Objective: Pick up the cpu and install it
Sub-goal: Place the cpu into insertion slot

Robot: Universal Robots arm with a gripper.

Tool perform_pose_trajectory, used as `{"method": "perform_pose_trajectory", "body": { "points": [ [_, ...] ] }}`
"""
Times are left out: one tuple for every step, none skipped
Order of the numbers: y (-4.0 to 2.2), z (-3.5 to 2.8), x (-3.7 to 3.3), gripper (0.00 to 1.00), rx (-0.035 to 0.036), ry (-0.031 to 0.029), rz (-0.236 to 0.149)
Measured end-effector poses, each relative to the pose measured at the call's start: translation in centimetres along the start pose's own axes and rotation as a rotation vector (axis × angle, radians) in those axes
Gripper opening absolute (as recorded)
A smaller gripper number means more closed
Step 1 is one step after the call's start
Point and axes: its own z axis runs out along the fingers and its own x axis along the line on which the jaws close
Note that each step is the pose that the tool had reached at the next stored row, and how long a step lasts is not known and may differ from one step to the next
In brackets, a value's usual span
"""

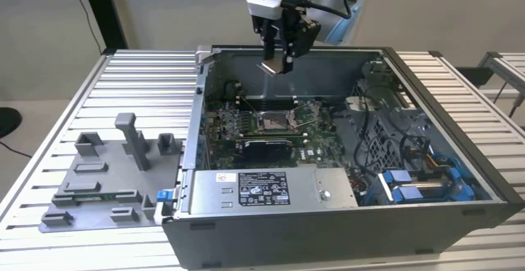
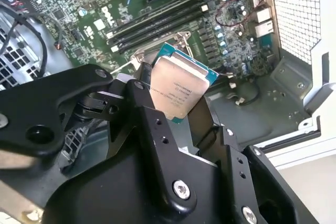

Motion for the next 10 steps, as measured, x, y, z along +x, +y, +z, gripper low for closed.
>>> {"method": "perform_pose_trajectory", "body": {
  "points": [
    [0.00, 0.01, 0.00, 0.00, -0.0001, -0.0001, 0.013],
    [0.00, 0.01, 0.00, 0.00, -0.0001, -0.0004, 0.027],
    [0.00, 0.02, 0.00, 0.00, -0.0001, -0.0005, 0.041],
    [0.00, 0.03, 0.00, 0.00, -0.0002, -0.0007, 0.056],
    [0.00, 0.03, 0.00, 0.00, -0.0002, -0.0009, 0.071],
    [0.00, 0.04, 0.00, 0.00, -0.0003, -0.0011, 0.086],
    [0.00, 0.05, 0.00, 0.00, -0.0004, -0.0013, 0.100],
    [0.00, 0.05, 0.00, 0.00, -0.0005, -0.0014, 0.115],
    [0.00, 0.06, 0.00, 0.00, -0.0006, -0.0016, 0.129],
    [0.00, 0.06, 0.00, 0.00, -0.0006, -0.0019, 0.144]
  ]
}}
